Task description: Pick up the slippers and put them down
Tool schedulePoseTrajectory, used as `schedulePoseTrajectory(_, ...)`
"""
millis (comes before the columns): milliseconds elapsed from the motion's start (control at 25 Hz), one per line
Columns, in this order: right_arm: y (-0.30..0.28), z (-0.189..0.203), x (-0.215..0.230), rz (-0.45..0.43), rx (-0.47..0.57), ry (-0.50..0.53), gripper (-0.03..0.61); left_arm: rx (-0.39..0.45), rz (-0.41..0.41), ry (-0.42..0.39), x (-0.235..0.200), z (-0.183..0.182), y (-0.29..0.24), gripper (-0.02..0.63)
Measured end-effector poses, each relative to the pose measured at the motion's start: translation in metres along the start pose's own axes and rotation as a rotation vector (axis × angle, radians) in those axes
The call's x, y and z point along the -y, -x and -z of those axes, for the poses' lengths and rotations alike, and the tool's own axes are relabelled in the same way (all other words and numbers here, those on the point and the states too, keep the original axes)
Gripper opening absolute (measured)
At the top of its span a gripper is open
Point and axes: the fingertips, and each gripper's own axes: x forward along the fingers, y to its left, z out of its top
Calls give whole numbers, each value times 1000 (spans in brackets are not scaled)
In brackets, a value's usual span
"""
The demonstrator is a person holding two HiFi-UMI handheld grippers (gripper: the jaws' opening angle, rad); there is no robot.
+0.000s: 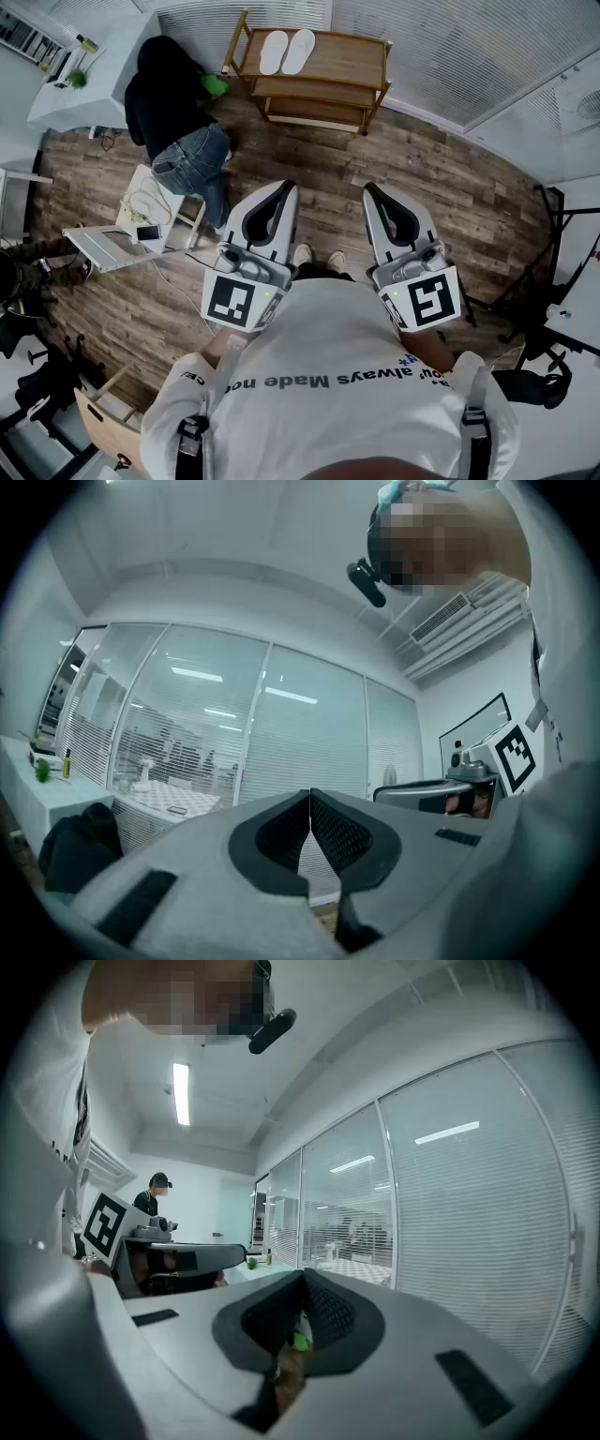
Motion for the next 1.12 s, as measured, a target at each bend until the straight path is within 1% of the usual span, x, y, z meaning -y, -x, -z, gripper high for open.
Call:
schedulePoseTrajectory(160,-10,-1,-9,2,3,0,14,0,2,4,-11,0,6,12)
schedulePoseTrajectory(440,-35,-6,-34,14,39,-6,15,-4,9,19,-43,2,25,12)
schedulePoseTrajectory(680,-53,-3,-44,28,23,-8,15,-4,14,27,-66,4,28,12)
schedulePoseTrajectory(840,-68,-2,-38,38,20,24,15,3,4,26,-81,5,17,12)
schedulePoseTrajectory(1120,-102,3,-7,17,31,7,15,8,-6,18,-101,9,-25,12)
